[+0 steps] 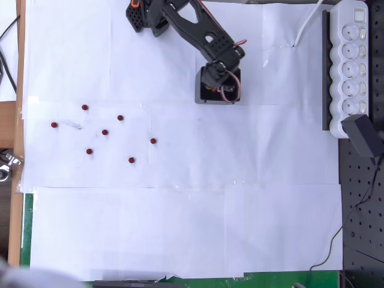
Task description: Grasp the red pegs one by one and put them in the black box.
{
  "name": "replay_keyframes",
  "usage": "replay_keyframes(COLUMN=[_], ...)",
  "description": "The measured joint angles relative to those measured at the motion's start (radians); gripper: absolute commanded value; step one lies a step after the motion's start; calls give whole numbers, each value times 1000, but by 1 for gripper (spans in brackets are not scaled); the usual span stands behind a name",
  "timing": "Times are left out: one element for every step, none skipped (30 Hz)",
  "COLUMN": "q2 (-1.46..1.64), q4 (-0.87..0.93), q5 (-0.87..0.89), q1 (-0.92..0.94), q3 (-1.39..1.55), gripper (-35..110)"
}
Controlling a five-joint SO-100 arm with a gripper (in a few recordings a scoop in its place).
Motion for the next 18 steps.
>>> replay_keyframes(q2=[11,17,20,20,20,20,20,18,14,8,-5,-29,-58,-97,-137,-181,-227,-278], q4=[-12,-20,-25,-21,-20,-21,-21,-20,-18,-17,-8,0,11,25,43,63,86,112], q5=[-5,-9,-9,-9,-9,-6,-3,-2,0,0,0,0,0,5,12,20,35,52], q1=[-5,-12,-20,-25,-29,-31,-31,-29,-28,-26,-25,-20,-12,-3,11,25,46,71], q3=[0,0,0,0,0,0,0,0,0,0,0,0,0,3,18,34,48,55], gripper=[8,10,12,13,14,15,16,16,17,17,17,17,17,17,17,17,16,16])
